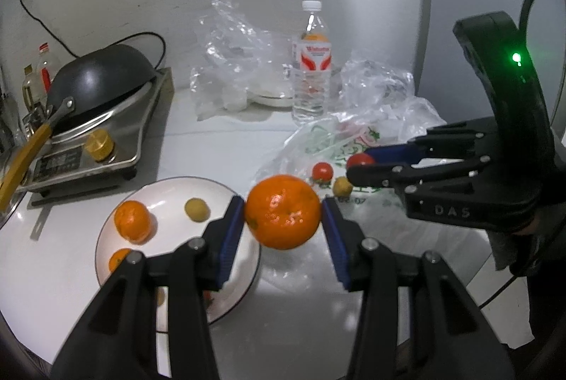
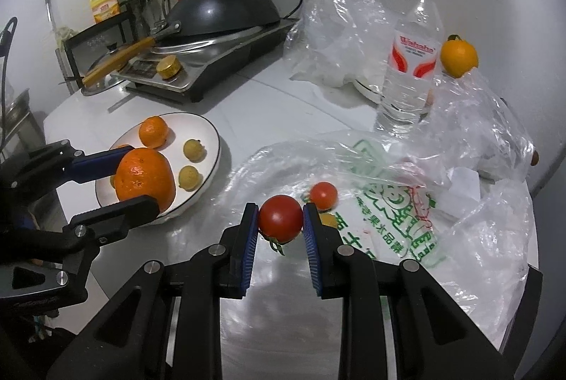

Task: Organize fruits
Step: 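Carry the mandarin and the cherry tomato with both grippers over the plate, then lower the mandarin onto the plate with the left gripper while the right gripper lowers the tomato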

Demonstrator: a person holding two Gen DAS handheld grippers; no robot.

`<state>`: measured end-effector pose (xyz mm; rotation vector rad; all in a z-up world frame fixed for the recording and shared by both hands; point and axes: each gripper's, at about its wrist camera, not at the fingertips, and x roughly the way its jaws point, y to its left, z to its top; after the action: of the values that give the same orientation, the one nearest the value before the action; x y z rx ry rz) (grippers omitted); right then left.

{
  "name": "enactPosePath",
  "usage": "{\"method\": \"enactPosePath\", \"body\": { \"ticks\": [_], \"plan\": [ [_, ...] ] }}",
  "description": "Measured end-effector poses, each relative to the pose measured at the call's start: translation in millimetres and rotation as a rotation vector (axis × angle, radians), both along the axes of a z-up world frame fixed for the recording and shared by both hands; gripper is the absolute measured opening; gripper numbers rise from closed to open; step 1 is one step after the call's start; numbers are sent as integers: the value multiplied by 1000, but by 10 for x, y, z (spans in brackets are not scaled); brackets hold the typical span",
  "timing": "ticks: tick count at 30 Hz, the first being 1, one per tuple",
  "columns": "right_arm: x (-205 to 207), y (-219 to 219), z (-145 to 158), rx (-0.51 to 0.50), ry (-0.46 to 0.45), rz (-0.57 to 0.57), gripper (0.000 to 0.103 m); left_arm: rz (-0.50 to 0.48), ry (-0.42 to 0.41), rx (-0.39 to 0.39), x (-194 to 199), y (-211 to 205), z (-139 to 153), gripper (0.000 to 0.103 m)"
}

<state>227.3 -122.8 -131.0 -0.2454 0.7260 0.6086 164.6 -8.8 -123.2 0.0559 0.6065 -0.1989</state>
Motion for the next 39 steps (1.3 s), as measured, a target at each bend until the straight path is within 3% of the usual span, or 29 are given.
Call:
{"method": "enactPosePath", "body": {
  "ticks": [21, 39],
  "plan": [
    [-74, 479, -10, -25, 1, 54, 27, 78, 4, -15, -129, 526, -98, 46],
    [24, 790, -95, -45, 25, 87, 27, 120, 31, -12, 21, 855, -266, 46]
  ]
}}
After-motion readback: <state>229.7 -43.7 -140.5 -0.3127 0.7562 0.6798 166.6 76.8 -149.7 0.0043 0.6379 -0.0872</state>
